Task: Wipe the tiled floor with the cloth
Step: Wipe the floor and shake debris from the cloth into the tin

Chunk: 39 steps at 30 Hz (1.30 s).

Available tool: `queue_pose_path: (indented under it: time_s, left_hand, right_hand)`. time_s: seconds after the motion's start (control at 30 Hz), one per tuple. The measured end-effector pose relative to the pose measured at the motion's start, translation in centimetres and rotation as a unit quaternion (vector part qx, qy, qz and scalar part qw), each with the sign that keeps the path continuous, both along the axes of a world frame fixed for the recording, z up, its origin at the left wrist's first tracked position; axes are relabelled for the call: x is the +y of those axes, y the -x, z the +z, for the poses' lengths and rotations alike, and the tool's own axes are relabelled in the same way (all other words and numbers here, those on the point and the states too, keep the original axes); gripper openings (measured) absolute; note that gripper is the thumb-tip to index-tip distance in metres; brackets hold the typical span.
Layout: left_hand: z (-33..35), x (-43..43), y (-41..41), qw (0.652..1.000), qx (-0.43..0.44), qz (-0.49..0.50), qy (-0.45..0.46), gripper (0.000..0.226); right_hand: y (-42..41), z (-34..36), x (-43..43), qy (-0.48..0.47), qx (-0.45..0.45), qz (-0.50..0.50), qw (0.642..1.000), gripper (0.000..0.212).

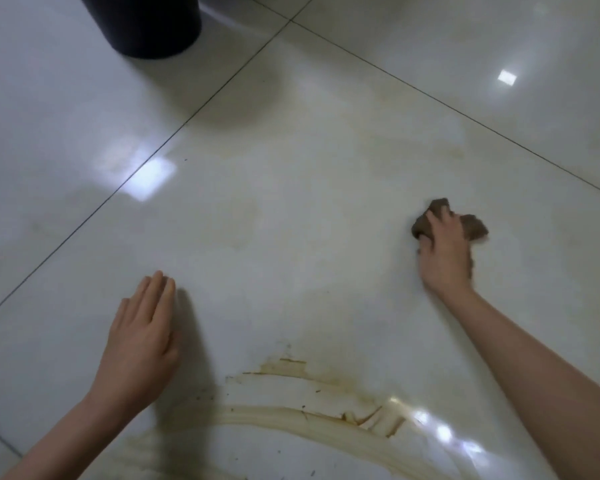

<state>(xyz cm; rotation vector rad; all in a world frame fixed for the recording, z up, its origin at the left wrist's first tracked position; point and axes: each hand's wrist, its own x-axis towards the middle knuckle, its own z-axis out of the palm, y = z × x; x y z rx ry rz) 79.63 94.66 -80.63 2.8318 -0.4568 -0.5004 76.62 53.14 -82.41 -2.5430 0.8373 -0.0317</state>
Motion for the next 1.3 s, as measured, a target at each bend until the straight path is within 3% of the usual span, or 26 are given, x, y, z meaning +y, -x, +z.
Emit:
queue_pose_path:
  time_s: [0.17, 0.23, 0.33, 0.4, 0.47, 0.57, 0.67, 0.77, 0.87, 0.93, 1.0, 1.07, 1.2, 1.3]
  left_hand:
    - [0.0, 0.8, -0.5, 1.0, 0.016, -0.001, 0.001, 0.073]
    - [0.4, 0.6, -1.0, 1.0, 0.01, -0.003, 0.019, 0.072]
    - [1.2, 0.3, -1.3, 0.999, -0.015, -0.023, 0.023, 0.069]
    - [1.2, 0.2, -1.3, 0.999, -0.013, -0.023, 0.022, 0.068]
    - [1.0, 0.3, -1.3, 1.0, 0.012, 0.0, 0.02, 0.064]
    - [0.7, 0.4, -1.0, 0.999, 0.031, -0.019, 0.004, 0.07]
    - [1.0, 0.4, -1.2, 0.998, 0.04, -0.033, -0.02, 0.067]
    - [1.3, -0.1, -1.6, 0.998, 0.046, -0.015, -0.039, 0.066]
    - [1.9, -1.4, -1.3, 0.996, 0.051, -0.018, -0.071, 0.068]
    - [2.2, -2.9, -0.4, 0.996, 0.047, -0.027, -0.069, 0.065]
    - [2.2, -4.5, 0.8, 0.997, 0.044, -0.046, -0.053, 0.065]
    - [1.8, -5.9, 2.2, 0.995, 0.047, -0.084, -0.041, 0.066]
    - [1.1, -8.1, 4.6, 0.979, 0.047, -0.187, -0.072, 0.067]
    - [1.1, -9.4, 5.1, 0.972, 0.043, -0.218, -0.083, 0.064]
  right_hand:
    - [-2.9, -2.4, 16.7, -0.003, -0.1, 0.194, 0.976, 0.047]
    - [0.4, -2.0, 22.2, -0.067, -0.097, 0.314, 0.942, 0.05]
    - [5.6, 0.2, 24.7, -0.19, -0.016, 0.461, 0.867, 0.053]
    - [5.8, 2.4, 22.4, -0.272, 0.006, 0.444, 0.854, 0.053]
    - [3.8, 4.2, 18.3, -0.295, 0.008, 0.344, 0.891, 0.047]
    - [-0.1, 4.0, 10.7, -0.211, 0.0, 0.223, 0.952, 0.052]
    - [-1.1, 1.8, 10.7, -0.147, -0.006, 0.159, 0.976, 0.052]
    - [2.9, -0.5, 18.1, -0.147, -0.045, 0.218, 0.964, 0.049]
    - [9.5, -1.0, 23.3, -0.193, -0.036, 0.341, 0.919, 0.052]
    - [11.9, -0.1, 23.0, -0.251, -0.008, 0.373, 0.893, 0.054]
    - [13.1, 1.8, 20.7, -0.308, 0.002, 0.322, 0.895, 0.056]
    - [14.6, 3.7, 17.0, -0.329, -0.033, 0.201, 0.922, 0.054]
    - [20.6, 4.3, 6.3, -0.199, -0.053, -0.032, 0.978, 0.056]
    - [25.9, 2.5, 2.3, -0.099, -0.027, -0.232, 0.967, 0.049]
